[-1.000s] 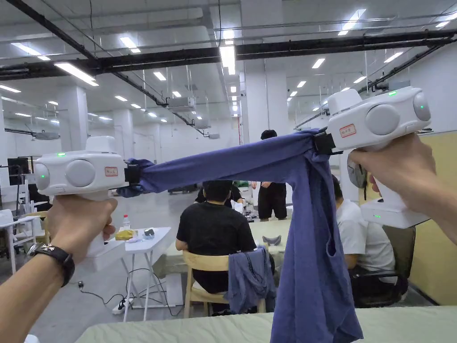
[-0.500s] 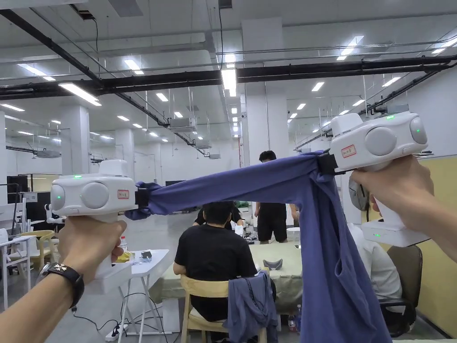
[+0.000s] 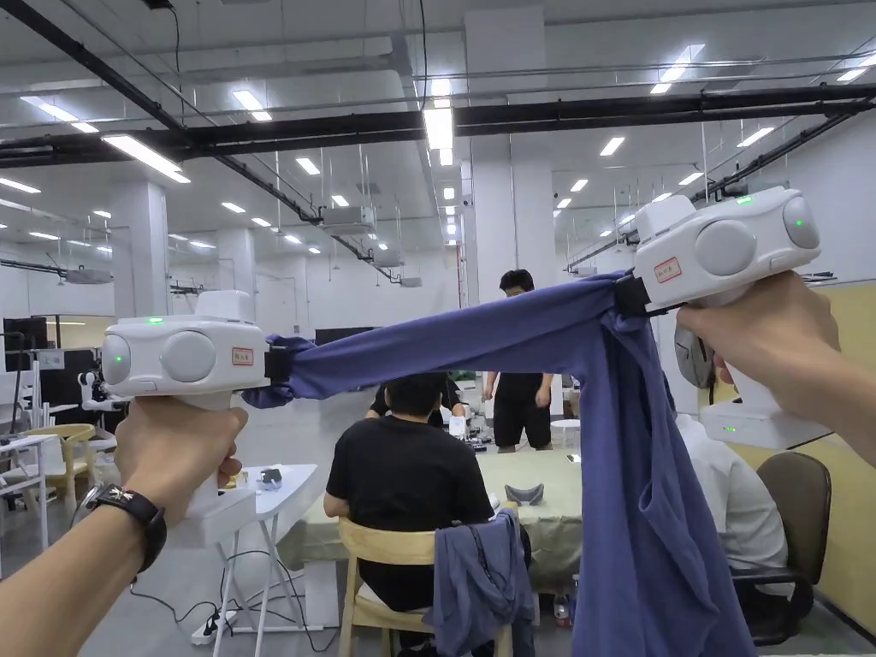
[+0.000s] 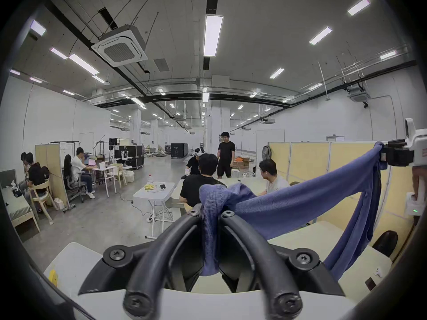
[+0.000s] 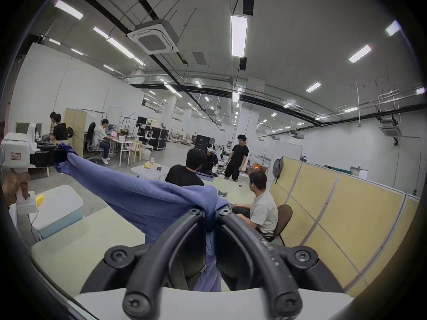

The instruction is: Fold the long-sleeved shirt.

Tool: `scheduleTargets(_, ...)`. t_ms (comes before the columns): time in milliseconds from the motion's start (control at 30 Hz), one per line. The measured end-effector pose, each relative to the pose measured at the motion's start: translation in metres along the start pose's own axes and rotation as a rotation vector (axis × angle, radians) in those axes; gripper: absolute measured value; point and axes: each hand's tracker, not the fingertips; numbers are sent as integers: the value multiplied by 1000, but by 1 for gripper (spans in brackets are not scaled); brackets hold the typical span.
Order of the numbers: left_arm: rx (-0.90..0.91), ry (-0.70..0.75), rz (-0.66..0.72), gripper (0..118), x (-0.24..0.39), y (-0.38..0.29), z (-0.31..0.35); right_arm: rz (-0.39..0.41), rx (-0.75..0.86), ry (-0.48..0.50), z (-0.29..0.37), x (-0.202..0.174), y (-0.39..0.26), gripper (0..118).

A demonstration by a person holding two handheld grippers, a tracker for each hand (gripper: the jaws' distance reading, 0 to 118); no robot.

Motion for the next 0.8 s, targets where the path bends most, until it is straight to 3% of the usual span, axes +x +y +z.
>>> scheduleTargets(333,-28,15,7,9,-5,-34,-68,16,-23,7,-72,-9,-26,9)
scheduleTargets(800,-240,-9,78,9,-12,-194,-109,-30,-280,93,-144,-47,-187,9)
